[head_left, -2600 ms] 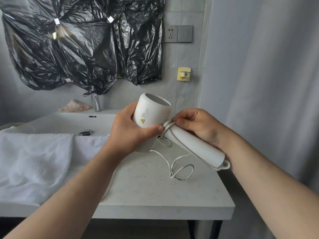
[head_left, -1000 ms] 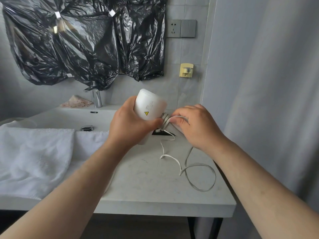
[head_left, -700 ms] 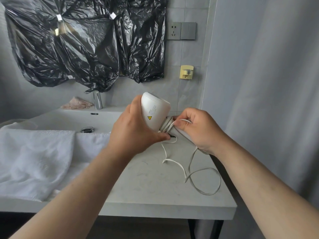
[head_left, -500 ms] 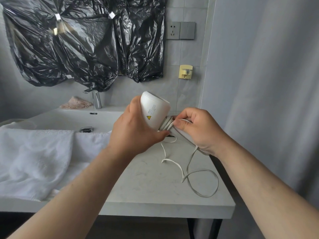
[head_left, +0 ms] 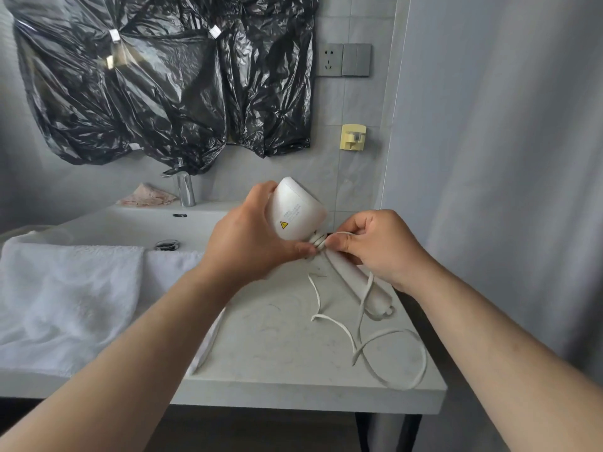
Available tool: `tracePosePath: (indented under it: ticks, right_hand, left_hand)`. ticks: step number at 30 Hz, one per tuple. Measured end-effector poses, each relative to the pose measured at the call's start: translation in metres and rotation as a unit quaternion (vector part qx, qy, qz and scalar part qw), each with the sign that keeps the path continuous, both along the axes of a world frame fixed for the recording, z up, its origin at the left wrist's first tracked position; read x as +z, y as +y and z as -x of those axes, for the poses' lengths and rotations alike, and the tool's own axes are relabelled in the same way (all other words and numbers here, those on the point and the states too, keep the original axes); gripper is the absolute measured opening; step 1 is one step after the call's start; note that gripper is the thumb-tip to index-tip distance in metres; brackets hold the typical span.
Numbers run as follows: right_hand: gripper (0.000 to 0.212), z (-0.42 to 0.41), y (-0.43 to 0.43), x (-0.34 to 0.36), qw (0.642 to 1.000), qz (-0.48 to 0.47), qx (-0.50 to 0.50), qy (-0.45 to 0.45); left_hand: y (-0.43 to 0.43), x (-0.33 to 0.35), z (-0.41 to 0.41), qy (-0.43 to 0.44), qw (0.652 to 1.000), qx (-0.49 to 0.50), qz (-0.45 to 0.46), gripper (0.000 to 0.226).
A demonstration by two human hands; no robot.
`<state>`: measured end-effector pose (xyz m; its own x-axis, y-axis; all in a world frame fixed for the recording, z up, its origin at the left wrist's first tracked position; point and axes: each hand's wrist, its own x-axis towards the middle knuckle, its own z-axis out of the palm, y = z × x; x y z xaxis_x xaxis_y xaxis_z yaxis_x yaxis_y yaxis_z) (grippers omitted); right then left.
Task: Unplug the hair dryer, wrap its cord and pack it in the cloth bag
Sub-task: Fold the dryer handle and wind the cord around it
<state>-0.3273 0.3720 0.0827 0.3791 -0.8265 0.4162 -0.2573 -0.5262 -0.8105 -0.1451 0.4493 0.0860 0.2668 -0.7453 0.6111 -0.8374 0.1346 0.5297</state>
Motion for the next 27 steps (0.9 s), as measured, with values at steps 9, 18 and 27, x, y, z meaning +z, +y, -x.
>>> tracePosePath:
  ticks: [9, 18, 27]
  right_hand:
    - [0.012, 0.006, -0.006, 0.006, 0.993, -0.009, 0.115, 0.008]
    - [0.010, 0.000, -0.010, -0.011, 0.900, -0.246, 0.279, -0.228]
    - [0.029, -0.032, -0.004, -0.038, 0.778, -0.335, 0.335, -0.413]
  left_hand:
    - [0.006, 0.014, -0.007, -0.091, 0.995, -0.026, 0.010, 0.102]
    - [-0.003, 0.000, -0.013, 0.155, 0.970, -0.174, 0.068, 0.097]
    - [-0.015, -0.019, -0.006, 0.315, 0.927, -0.192, 0.073, 0.061]
